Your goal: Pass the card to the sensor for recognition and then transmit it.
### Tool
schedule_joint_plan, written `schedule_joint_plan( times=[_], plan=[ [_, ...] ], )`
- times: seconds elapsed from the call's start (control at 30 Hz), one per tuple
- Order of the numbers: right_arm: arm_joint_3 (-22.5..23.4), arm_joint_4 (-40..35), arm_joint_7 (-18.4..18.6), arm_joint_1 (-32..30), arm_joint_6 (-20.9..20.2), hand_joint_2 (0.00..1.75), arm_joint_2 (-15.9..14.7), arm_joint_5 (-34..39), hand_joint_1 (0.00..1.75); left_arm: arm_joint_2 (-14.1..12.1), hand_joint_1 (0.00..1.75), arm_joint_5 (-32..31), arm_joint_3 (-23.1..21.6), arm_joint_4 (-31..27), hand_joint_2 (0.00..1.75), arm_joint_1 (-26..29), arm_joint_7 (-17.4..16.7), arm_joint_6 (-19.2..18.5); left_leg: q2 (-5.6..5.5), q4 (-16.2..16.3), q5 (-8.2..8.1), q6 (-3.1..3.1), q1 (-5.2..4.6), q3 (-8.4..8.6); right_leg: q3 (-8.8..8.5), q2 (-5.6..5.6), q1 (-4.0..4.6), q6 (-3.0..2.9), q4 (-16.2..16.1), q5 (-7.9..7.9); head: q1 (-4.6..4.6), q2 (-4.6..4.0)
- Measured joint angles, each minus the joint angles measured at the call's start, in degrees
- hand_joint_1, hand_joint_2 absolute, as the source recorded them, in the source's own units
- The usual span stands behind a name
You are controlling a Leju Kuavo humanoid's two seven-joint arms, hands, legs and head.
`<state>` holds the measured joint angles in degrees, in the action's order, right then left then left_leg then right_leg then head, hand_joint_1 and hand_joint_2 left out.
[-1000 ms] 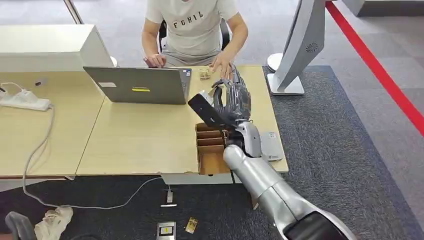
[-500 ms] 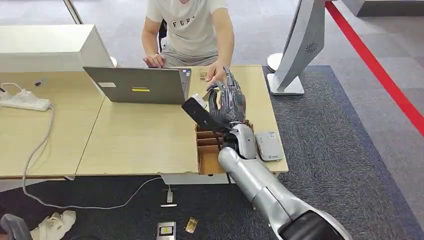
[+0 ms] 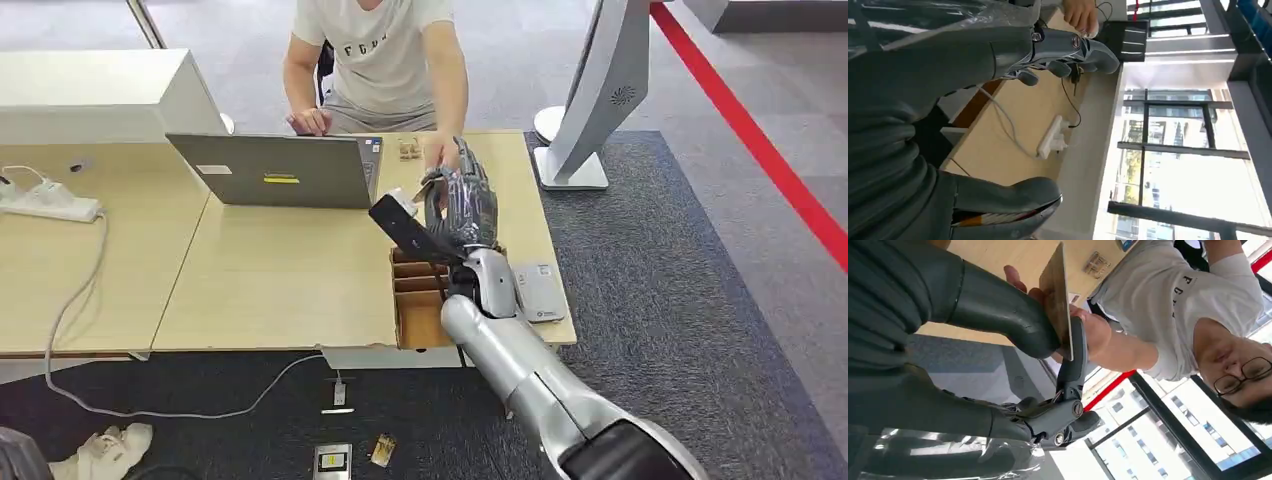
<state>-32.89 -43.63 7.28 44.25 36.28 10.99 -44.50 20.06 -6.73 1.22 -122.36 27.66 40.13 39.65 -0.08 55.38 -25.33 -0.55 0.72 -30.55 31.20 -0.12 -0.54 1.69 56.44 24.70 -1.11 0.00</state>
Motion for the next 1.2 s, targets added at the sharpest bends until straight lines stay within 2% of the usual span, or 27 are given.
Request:
schedule_joint_plan(
  times=[0.03,0.07,0.1,0.3,0.4,0.67,0.77,0.93,1.0,1.1,1.2],
  plan=[
    [0.0,0.0,0.0,0.0,0.0,1.75,0.0,-0.1,1.75,0.0,0.0,0.0,0.0,0.0,1.75,0.0,0.0,0.0,0.0,0.0,0.0,0.0,0.0,0.0,0.0,0.0,0.0,0.0,0.0,0.0,0.02,0.0],
    [0.0,0.0,0.1,0.0,0.0,1.75,-0.1,-0.3,1.52,0.0,0.0,0.0,0.1,-0.1,1.75,0.0,0.0,0.0,0.0,0.0,0.0,0.0,0.0,0.0,0.0,0.0,0.0,0.0,0.0,0.0,0.02,0.0],
    [0.0,0.0,0.2,0.0,0.0,1.75,-0.2,-0.3,0.0,0.0,0.0,-0.1,0.1,-0.2,1.75,-0.1,0.0,0.0,0.0,0.0,0.0,0.0,0.0,0.0,0.0,0.0,0.0,0.0,0.0,0.0,0.02,0.0],
    [0.1,0.0,0.5,-0.5,-0.3,1.75,-0.7,0.8,0.0,0.0,0.0,-0.4,0.1,-1.1,1.75,-0.3,0.0,0.0,0.0,0.0,0.0,0.0,0.0,0.0,0.01,0.0,0.0,0.0,0.0,0.0,0.0,0.0],
    [0.2,-0.2,-1.1,-1.3,-0.5,1.75,-1.3,3.3,0.0,0.0,0.0,-0.5,0.1,-1.2,1.75,-0.4,0.0,0.0,0.0,0.0,0.0,0.0,0.0,0.01,0.01,0.0,0.0,0.0,0.0,0.0,0.0,0.0],
    [1.4,-5.7,-11.8,-6.0,-2.2,1.75,-3.3,15.8,0.0,0.0,0.0,-2.6,0.0,-1.4,1.75,-0.4,0.0,0.0,0.0,0.0,0.0,0.0,0.0,0.03,0.02,0.0,0.0,0.0,0.0,0.0,0.02,0.0],
    [1.7,-10.8,-16.9,-11.1,-5.5,1.75,-4.3,21.2,0.0,0.0,0.0,-5.5,-0.4,-1.4,1.75,-0.4,0.0,0.0,0.0,0.0,-0.01,0.0,0.0,0.03,0.03,0.0,0.0,0.0,0.0,0.01,0.02,0.0],
    [1.7,-19.4,-19.1,-19.3,-10.0,1.75,-6.7,25.2,0.0,0.0,0.0,-11.5,-2.2,-1.4,1.75,-0.4,0.0,0.0,0.0,0.0,-0.04,0.02,0.0,0.02,0.02,0.0,0.0,0.01,-0.1,0.02,0.0,0.0],
    [1.8,-23.7,-21.8,-23.1,-11.8,1.75,-7.8,29.0,0.0,0.0,0.0,-13.9,-3.2,-1.4,1.75,-0.2,0.0,0.0,0.01,0.0,-0.04,0.02,0.0,0.02,0.0,0.0,0.0,0.01,-0.1,0.02,0.0,0.0],
    [1.9,-28.6,-26.4,-27.8,-12.2,1.75,-8.6,32.0,0.0,0.0,0.0,-15.1,-4.3,-1.4,1.75,0.2,0.0,0.0,0.04,0.0,-0.06,0.0,0.0,0.03,0.02,0.01,0.0,0.01,-0.1,0.02,0.02,0.0],
    [1.9,-34.1,-29.3,-32.4,-10.7,1.75,-9.4,31.8,0.0,0.0,0.0,-16.4,-5.5,-1.3,1.75,0.7,0.0,0.0,0.01,0.0,-0.06,0.0,0.0,0.01,0.02,0.0,0.0,0.02,-0.1,0.03,0.02,0.0]
  ],
)
